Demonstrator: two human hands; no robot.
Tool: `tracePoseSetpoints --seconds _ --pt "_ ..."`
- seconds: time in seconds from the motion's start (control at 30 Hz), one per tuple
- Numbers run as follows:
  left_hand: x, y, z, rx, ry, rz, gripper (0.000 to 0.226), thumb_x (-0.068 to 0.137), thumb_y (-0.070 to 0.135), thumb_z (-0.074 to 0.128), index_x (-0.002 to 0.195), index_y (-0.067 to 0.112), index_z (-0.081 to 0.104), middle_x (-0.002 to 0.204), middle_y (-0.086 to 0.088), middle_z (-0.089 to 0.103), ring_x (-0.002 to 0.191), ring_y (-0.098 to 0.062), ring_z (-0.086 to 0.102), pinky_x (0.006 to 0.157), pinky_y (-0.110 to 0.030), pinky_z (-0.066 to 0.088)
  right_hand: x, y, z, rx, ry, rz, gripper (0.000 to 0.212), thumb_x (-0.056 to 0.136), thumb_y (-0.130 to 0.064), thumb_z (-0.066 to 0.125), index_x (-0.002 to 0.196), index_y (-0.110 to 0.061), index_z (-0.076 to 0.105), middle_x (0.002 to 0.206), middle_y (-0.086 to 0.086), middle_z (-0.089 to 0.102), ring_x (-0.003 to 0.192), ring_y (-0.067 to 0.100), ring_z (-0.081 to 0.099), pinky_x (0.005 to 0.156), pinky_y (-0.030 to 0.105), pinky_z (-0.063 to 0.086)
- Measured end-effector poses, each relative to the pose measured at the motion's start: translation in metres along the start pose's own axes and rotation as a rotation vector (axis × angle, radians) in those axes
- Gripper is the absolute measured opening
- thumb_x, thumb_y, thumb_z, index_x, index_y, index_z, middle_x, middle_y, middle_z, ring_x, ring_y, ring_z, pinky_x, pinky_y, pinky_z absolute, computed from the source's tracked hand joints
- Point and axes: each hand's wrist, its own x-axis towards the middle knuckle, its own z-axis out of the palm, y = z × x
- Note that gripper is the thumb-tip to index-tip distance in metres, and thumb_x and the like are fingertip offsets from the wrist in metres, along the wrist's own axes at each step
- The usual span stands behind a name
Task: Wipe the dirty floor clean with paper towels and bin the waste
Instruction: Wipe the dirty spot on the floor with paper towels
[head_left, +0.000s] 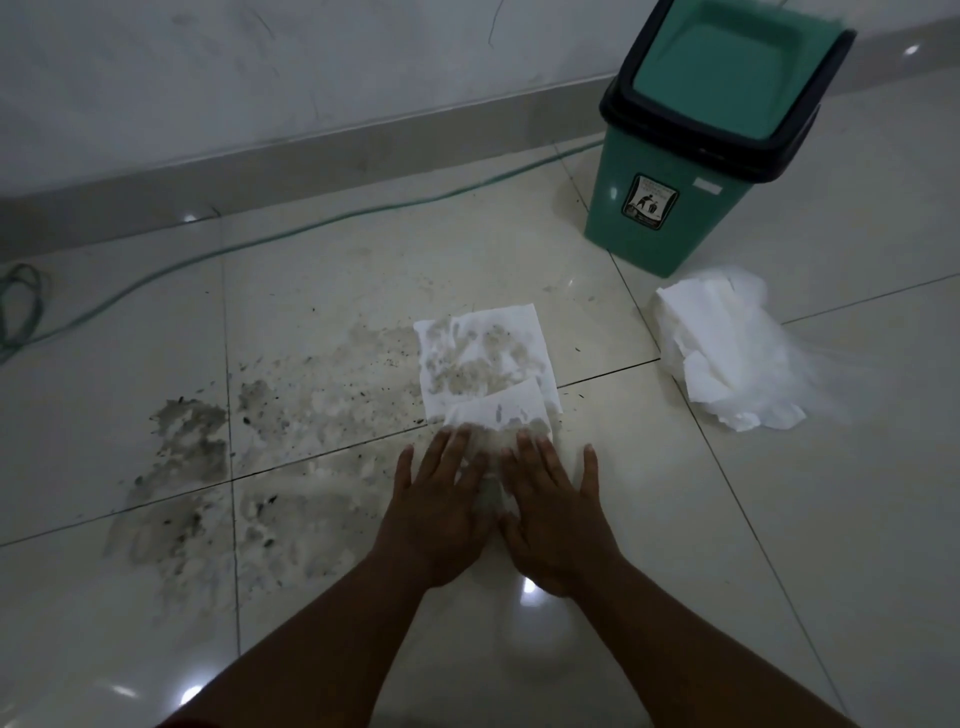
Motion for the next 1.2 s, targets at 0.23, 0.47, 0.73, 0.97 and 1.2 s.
tracePoseSetpoints --seconds 0.23,0.47,0.73,0.97,1.2 --pt "0.027 0.002 -0.007 -0.06 0.015 -0.025 0.063 0.098 0.047 0.032 0.155 0.025 0.018 0.166 -0.004 0.01 0.153 -0.024 0.005 0.122 -0.05 0.012 0.034 0.001 -0.018 0.003 0.003 0.041 0.07 0.096 -0.055 0.018 0.157 -0.021 0.023 0.167 0.009 0.015 0.154 0.03 0.011 0.119 0.063 0.004" --pt "0.043 0.003 -0.02 -0.03 -0.01 -0.042 0.066 0.09 0.047 0.04 0.151 0.027 0.03 0.162 -0.003 0.026 0.148 -0.023 0.023 0.119 -0.05 0.022 0.042 0.005 -0.011 0.023 -0.059 0.019 0.072 0.096 -0.058 0.011 0.16 -0.024 0.011 0.168 0.004 0.001 0.155 0.028 -0.003 0.118 0.063 -0.008" --pt "0.078 0.036 -0.055 -0.117 0.122 -0.086 0.056 0.086 0.043 0.053 0.14 0.027 0.048 0.15 -0.001 0.046 0.139 -0.023 0.04 0.113 -0.048 0.032 0.035 0.032 -0.038 0.214 0.441 0.171 0.048 0.098 -0.037 0.043 0.139 -0.015 0.054 0.147 0.01 0.052 0.14 0.028 0.044 0.116 0.062 0.024" --pt "0.131 0.106 -0.093 -0.312 0.188 -0.053 0.051 0.082 0.037 0.059 0.133 0.03 0.056 0.138 0.004 0.057 0.131 -0.022 0.047 0.106 -0.043 0.038 0.041 0.112 -0.102 0.184 0.782 0.72 0.046 0.088 -0.04 0.06 0.13 -0.02 0.055 0.136 0.006 0.053 0.125 0.028 0.046 0.104 0.05 0.034" --pt "0.158 0.139 -0.105 -0.342 0.154 -0.099 0.045 0.084 0.038 0.06 0.128 0.034 0.058 0.131 0.006 0.059 0.126 -0.02 0.049 0.101 -0.039 0.041 0.037 0.167 -0.11 0.095 0.53 0.829 0.023 0.085 -0.038 0.067 0.103 -0.025 0.075 0.126 -0.001 0.062 0.113 0.027 0.055 0.102 0.047 0.027"
